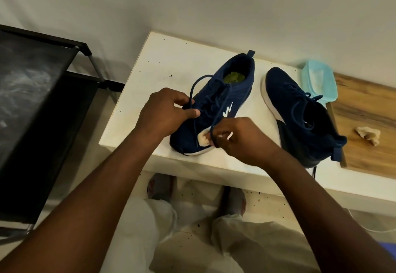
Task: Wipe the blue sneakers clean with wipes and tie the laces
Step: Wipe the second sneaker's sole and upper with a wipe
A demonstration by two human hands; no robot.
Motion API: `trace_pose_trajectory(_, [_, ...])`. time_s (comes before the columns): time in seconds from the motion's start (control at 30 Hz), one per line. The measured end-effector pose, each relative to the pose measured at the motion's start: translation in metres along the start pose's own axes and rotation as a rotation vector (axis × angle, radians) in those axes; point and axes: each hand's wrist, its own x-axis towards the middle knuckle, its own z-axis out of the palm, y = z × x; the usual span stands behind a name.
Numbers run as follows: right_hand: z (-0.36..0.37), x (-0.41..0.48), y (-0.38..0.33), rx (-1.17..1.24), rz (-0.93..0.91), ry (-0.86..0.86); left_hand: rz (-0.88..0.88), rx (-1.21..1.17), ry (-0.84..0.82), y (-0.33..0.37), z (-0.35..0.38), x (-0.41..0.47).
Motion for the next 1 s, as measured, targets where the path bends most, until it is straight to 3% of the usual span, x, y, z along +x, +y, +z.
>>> trace_pose_trajectory(0.03, [-0.003, 0.002, 0.006, 0.005, 0.008, 0.020, -0.001, -0.003, -0.004, 0.000, 0.000, 0.000])
trace_pose_trajectory(0.17, [-0.015, 0.011, 0.037, -0.022, 0.249, 0.422, -0.013, -0.059, -0.033, 0.001, 0.001, -0.003])
trace_pose_trajectory(0.2, [-0.014, 0.011, 0.036, -0.030, 0.261, 0.440, -0.013, -0.062, -0.039, 0.001, 0.002, -0.003])
trace_pose_trajectory(0.33, [-0.003, 0.005, 0.011, 0.040, 0.065, 0.045, -0.019, -0.065, -0.037, 0.004, 0.004, -0.004])
trace_pose_trajectory(0.4, [-0.005, 0.007, 0.014, 0.040, 0.047, 0.034, -0.019, -0.058, -0.029, 0.005, 0.004, -0.005])
trace_pose_trajectory(0.53, [-0.008, 0.013, 0.029, 0.000, 0.243, 0.373, -0.044, -0.134, -0.073, 0.007, 0.005, -0.008])
trace_pose_trajectory(0.7, [-0.013, 0.009, 0.043, -0.071, 0.348, 0.464, -0.093, -0.173, -0.116, 0.009, 0.005, -0.007])
trace_pose_trajectory(0.87, [-0.042, -0.011, 0.029, 0.114, 0.356, 0.774, 0.000, -0.141, 0.127, 0.013, 0.000, -0.006])
trace_pose_trajectory(0.93, [-0.040, -0.015, 0.005, 0.130, 0.213, 0.708, 0.047, -0.121, 0.166, 0.014, -0.002, -0.006])
trace_pose_trajectory(1.0, [-0.025, -0.013, -0.007, 0.097, 0.126, 0.428, 0.079, -0.086, 0.082, 0.014, 0.000, -0.006])
